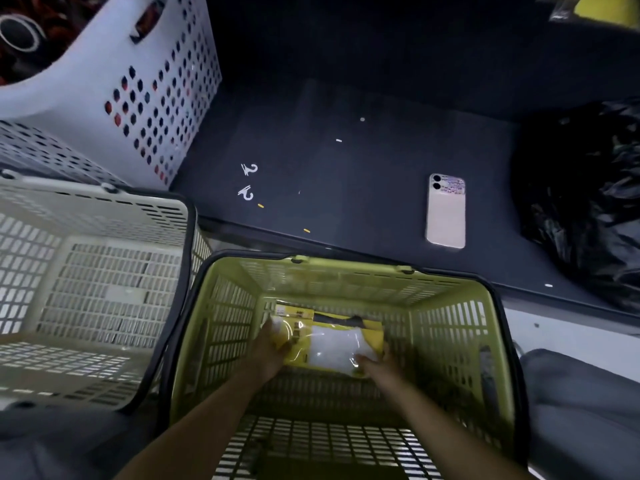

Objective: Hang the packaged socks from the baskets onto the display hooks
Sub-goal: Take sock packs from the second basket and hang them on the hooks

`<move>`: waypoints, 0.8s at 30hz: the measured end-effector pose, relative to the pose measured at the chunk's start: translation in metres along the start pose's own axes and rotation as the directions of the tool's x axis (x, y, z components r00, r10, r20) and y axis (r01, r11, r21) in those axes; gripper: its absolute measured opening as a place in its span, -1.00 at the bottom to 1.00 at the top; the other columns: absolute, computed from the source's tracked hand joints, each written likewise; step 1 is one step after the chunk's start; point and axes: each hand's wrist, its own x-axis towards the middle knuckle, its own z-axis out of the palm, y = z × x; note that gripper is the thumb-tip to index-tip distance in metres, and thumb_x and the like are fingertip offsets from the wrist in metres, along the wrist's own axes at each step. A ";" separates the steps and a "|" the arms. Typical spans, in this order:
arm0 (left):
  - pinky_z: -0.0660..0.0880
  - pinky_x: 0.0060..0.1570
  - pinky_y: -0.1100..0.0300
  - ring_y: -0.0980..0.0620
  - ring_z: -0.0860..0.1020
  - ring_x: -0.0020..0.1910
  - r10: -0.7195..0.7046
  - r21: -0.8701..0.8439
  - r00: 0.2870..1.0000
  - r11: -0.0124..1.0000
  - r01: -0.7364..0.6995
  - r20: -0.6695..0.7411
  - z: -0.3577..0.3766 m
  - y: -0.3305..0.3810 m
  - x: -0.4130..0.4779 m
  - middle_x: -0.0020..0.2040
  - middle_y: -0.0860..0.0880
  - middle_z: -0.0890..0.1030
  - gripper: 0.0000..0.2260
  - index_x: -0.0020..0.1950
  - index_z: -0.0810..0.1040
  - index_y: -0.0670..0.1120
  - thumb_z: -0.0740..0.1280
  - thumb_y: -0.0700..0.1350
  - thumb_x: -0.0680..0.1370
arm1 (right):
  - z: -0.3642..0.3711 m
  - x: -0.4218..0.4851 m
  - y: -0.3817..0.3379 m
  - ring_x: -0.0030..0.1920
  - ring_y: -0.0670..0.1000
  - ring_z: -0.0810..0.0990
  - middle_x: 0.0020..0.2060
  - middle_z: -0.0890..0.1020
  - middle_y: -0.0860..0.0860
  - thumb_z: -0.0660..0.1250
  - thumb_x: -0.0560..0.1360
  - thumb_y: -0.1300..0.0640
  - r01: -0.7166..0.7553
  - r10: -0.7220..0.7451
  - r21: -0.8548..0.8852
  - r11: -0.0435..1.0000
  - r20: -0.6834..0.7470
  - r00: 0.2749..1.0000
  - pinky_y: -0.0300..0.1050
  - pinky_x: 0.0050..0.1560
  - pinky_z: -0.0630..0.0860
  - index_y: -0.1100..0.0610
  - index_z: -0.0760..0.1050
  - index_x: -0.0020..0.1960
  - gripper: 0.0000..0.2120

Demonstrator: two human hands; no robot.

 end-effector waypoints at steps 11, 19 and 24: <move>0.48 0.19 -0.12 -0.23 0.57 0.13 -0.158 -0.205 0.975 0.961 0.188 0.154 -0.034 0.045 -0.027 0.12 -0.27 0.61 -0.71 0.17 0.53 -0.31 0.41 -0.23 0.50 | -0.060 -0.048 -0.052 0.04 0.10 0.60 0.15 0.61 0.21 0.57 0.26 0.15 0.001 -0.032 0.121 0.993 0.258 0.966 -0.11 -0.04 0.53 0.28 0.49 0.23 -0.41; 0.52 -0.07 0.25 0.10 0.64 -0.02 0.065 -0.361 0.949 0.931 0.054 0.309 -0.096 0.150 -0.069 0.06 0.02 0.68 -0.39 0.12 0.60 -0.02 0.54 0.24 0.17 | -0.141 -0.162 -0.154 -0.13 0.05 0.70 -0.06 0.71 0.12 0.54 0.16 0.09 0.342 -0.392 0.261 0.903 0.169 0.904 -0.11 -0.17 0.63 0.34 0.55 0.19 -0.35; 0.60 -0.15 0.23 0.08 0.66 -0.12 0.444 -0.796 0.893 0.564 -0.217 0.071 -0.110 0.231 -0.105 -0.06 0.02 0.69 -0.69 -0.06 0.66 0.01 0.56 0.08 0.27 | -0.172 -0.215 -0.173 -0.05 0.11 0.70 -0.02 0.71 0.12 0.47 0.30 0.02 0.452 -0.593 0.554 0.699 0.095 0.800 -0.03 -0.19 0.64 0.12 0.66 0.06 -0.65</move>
